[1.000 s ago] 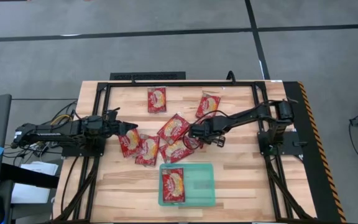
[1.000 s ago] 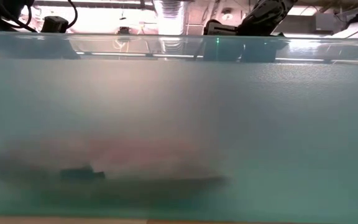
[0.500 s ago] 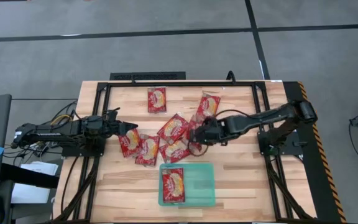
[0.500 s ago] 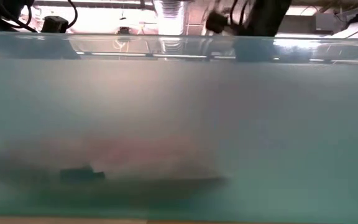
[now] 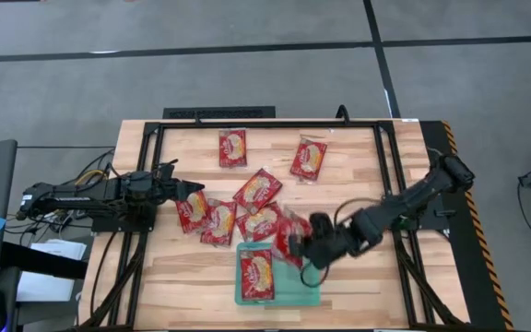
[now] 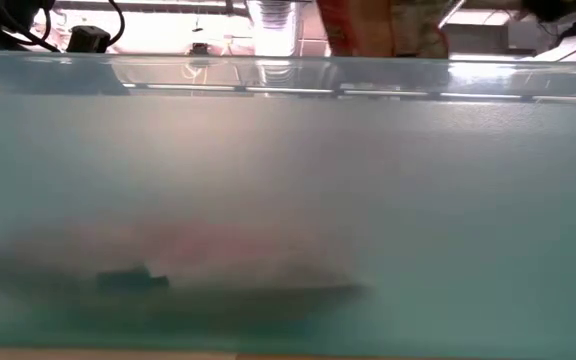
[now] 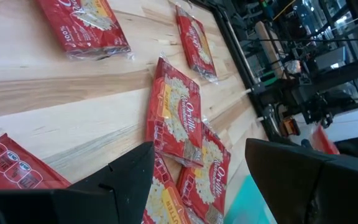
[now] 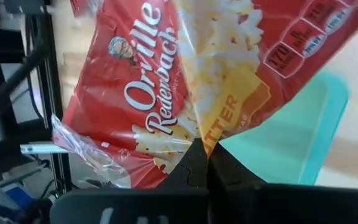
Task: Sort popcorn bags into baskets
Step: Put the red popcorn bag into the green bin
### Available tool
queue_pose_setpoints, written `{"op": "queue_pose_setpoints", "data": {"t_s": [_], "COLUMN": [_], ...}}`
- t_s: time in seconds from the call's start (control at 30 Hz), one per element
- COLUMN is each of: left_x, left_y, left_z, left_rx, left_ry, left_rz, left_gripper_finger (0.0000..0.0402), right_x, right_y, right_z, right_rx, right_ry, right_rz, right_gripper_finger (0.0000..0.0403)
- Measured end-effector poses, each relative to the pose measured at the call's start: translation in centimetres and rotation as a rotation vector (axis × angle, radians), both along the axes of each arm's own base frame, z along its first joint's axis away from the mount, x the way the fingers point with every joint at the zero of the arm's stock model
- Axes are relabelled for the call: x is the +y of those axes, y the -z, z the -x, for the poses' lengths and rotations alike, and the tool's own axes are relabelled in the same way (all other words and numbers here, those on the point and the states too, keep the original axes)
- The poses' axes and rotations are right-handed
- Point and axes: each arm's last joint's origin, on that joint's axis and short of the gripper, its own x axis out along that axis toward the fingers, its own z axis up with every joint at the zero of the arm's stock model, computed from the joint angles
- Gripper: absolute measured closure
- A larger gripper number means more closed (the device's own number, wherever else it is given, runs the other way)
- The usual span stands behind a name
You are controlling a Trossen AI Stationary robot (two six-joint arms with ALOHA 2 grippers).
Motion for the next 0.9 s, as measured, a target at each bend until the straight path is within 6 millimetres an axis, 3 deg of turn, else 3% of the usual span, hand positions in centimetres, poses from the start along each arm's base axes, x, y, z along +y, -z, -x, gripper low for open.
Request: {"op": "queue_pose_setpoints", "data": {"t_s": [0.2, 0.33, 0.57, 0.9], "left_x": [0.0, 0.0, 0.1, 0.1], "left_y": [0.1, 0.1, 0.1, 0.1], "left_z": [0.0, 0.0, 0.1, 0.1], "left_rx": [0.009, 0.012, 0.016, 0.016], "left_ry": [-0.002, -0.009, -0.024, -0.024], "left_rz": [0.000, -0.002, -0.007, -0.007], "left_gripper_finger": [0.0161, 0.0161, 0.0161, 0.0161], "right_x": [3.7, 4.9, 5.6, 4.5], "right_y": [3.1, 5.4, 7.8, 7.9], "right_z": [-0.4, -1.3, -1.9, -2.4], "right_rx": [0.052, 0.092, 0.183, 0.205], "right_ry": [-0.084, -0.170, -0.209, -0.244], "right_rz": [-0.022, -0.021, -0.039, -0.006], "right_gripper_finger": [0.0394, 0.0399, 0.0387, 0.0376]}}
